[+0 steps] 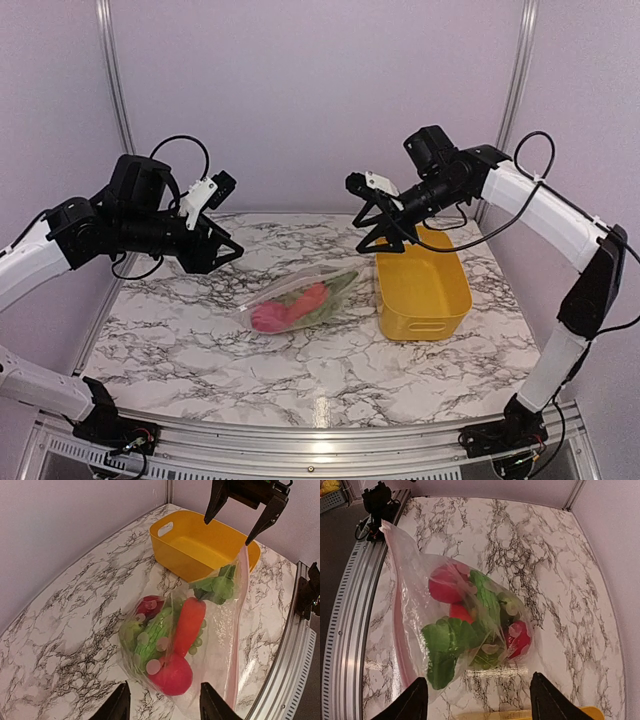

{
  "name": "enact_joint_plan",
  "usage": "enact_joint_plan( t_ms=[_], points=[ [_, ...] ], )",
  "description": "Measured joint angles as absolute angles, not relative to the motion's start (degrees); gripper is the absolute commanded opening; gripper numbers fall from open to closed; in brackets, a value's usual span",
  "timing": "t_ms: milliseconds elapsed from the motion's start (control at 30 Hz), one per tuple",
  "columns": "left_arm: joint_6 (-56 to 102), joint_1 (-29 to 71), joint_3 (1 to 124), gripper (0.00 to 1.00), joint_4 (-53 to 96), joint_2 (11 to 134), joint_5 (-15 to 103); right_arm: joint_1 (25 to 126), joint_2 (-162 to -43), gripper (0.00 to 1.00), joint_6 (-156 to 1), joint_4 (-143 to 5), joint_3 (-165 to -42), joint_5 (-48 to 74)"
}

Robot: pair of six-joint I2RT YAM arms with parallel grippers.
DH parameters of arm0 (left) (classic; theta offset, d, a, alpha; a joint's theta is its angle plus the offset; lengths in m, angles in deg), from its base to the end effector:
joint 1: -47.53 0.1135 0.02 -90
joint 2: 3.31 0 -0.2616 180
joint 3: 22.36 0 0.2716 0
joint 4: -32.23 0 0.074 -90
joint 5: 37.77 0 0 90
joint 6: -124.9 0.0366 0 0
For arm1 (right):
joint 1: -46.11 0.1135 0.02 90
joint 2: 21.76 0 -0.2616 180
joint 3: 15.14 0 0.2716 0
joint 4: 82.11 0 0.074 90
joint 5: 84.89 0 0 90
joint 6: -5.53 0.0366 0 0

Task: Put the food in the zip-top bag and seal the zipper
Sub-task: Place the zipper food storage bag at the center of the board, then reset both arms

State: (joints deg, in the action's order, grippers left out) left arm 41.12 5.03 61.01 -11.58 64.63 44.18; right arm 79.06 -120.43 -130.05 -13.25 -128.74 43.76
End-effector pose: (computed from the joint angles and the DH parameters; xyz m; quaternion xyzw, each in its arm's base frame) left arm 0.2034 -0.1933 0.3758 0.3861 0.7656 -0.2164 0.4668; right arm 0.3083 0.2271 0.3592 -0.6472 0.6299 0.2806 0.3250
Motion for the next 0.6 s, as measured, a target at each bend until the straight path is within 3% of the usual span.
enact_joint_plan(
  t_ms=[100, 200, 333, 600],
  points=[
    [39.5, 5.0, 61.6, 0.67, -11.8, 63.5, 45.3, 79.1, -117.2, 0.74, -130.2, -11.2, -130.6, 43.4],
    [38.2, 5.0, 62.8, 0.76, -11.4, 63.4, 48.9, 78.8, -114.7, 0.97, -128.0, -11.2, -132.0, 42.5],
    [35.2, 5.0, 63.3, 0.99, -10.1, 63.4, 57.1, 76.6, -113.1, 0.98, -122.0, -14.8, -131.6, 39.4],
    [29.8, 5.4, 66.1, 0.99, -8.3, 66.1, 73.4, 64.9, -112.8, 0.99, -106.1, -29.6, -131.4, 25.0]
  ],
)
